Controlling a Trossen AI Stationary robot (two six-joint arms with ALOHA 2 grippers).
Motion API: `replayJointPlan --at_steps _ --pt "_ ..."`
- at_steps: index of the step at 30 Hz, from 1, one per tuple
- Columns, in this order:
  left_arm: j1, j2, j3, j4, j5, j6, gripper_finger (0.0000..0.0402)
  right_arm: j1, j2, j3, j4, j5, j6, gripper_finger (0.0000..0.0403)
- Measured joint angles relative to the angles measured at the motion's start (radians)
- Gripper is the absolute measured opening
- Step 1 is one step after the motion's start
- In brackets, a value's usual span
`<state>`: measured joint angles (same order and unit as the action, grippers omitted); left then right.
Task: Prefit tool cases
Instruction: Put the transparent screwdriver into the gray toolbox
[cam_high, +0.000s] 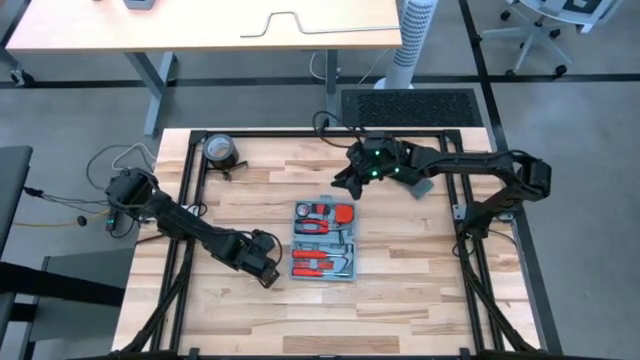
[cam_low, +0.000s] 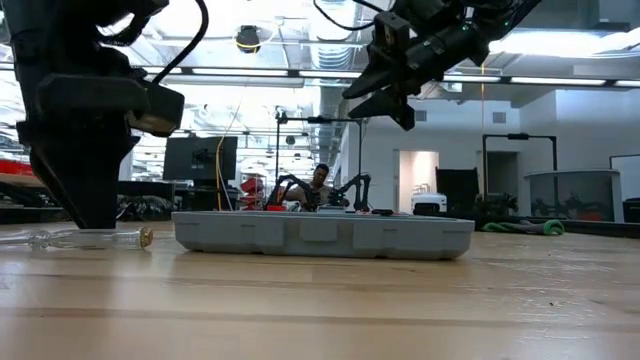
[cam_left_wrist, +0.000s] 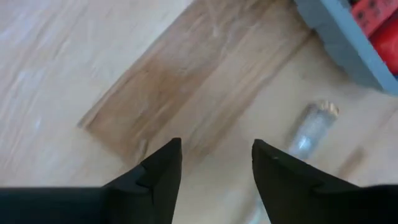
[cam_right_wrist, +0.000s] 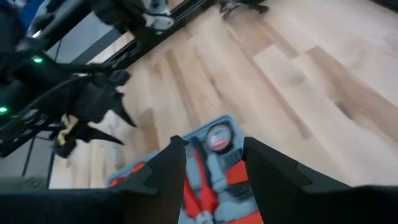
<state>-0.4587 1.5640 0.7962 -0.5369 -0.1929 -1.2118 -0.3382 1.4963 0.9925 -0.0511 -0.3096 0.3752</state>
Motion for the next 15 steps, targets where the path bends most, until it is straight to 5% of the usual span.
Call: replayJointPlan --at_steps 4,15 --pt "0.009 -0.070 -0.001 -0.048 0.001 -0.060 0.0182 -0.022 0.000 0.000 -0.041 0.003 -0.023 0.0169" --pt "0.004 -0.190 0.000 0.061 -0.242 -0.315 0.0182 -0.010 0.000 0.000 0.032 -0.022 -0.064 0.0169"
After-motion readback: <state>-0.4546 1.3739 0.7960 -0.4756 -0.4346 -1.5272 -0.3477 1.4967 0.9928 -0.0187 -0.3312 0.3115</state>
